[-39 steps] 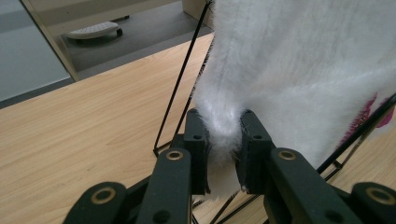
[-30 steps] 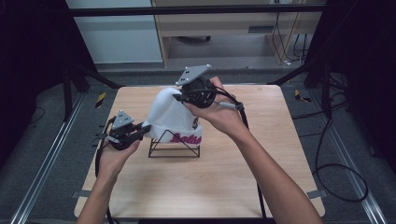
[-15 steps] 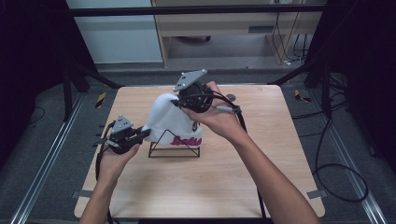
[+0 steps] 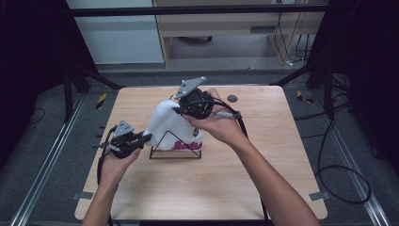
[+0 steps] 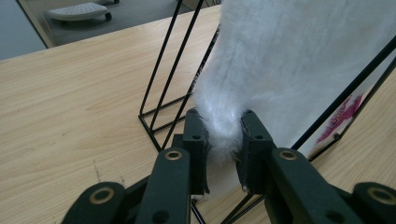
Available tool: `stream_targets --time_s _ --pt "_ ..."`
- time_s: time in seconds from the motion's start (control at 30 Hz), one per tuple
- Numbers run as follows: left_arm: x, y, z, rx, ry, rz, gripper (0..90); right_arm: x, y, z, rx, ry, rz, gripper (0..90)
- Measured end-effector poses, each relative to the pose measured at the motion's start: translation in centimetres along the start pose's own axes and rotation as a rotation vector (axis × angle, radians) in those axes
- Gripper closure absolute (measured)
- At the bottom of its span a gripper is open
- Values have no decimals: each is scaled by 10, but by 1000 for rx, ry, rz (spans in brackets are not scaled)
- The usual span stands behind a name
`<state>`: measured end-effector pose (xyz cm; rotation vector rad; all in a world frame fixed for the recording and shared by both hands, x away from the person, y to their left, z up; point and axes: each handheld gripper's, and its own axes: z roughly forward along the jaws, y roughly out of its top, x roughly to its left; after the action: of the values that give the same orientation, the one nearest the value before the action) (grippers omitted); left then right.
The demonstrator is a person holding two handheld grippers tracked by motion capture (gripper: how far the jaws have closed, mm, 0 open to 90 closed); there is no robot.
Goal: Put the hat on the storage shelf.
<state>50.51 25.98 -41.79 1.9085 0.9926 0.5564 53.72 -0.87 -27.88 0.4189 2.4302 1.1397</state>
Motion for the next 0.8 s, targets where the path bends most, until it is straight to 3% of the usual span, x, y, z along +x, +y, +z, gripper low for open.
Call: stream_targets --time_s 0.8 --pt "5 -15 5 28 -4 -19 754 9 -8 15 24 33 5 827"
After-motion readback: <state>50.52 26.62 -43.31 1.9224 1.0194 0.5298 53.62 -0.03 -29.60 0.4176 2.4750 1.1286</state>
